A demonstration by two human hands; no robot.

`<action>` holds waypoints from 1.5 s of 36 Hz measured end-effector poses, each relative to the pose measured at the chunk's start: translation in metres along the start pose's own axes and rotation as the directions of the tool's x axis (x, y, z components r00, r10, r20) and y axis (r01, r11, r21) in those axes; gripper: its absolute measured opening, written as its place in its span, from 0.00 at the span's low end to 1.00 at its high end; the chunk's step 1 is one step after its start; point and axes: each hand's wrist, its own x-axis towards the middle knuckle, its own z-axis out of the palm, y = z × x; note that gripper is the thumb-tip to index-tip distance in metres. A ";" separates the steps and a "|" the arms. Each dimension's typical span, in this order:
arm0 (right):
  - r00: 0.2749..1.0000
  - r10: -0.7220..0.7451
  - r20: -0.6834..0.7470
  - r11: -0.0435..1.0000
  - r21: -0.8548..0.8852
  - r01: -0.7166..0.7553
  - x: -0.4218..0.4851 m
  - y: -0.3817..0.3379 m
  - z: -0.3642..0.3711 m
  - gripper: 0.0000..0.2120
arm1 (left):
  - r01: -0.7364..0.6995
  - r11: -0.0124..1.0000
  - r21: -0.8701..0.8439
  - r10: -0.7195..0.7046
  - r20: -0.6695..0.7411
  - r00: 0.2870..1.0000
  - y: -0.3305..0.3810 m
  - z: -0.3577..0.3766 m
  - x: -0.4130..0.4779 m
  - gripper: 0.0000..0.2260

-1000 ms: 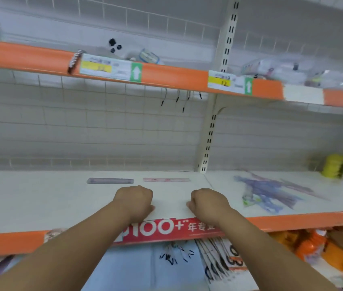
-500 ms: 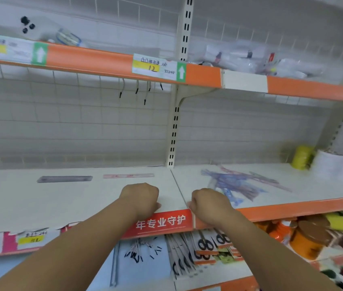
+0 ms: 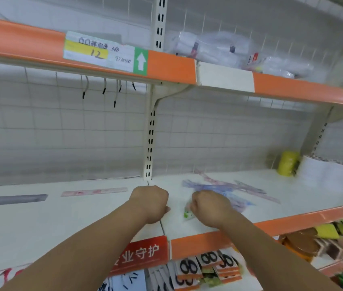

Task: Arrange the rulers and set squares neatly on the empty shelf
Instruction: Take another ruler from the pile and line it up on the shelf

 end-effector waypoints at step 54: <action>0.990 -0.115 0.081 0.991 -0.055 0.120 0.089 0.193 0.048 0.12 | 0.219 0.976 -0.010 -0.211 0.241 0.948 0.136 0.012 0.125 0.18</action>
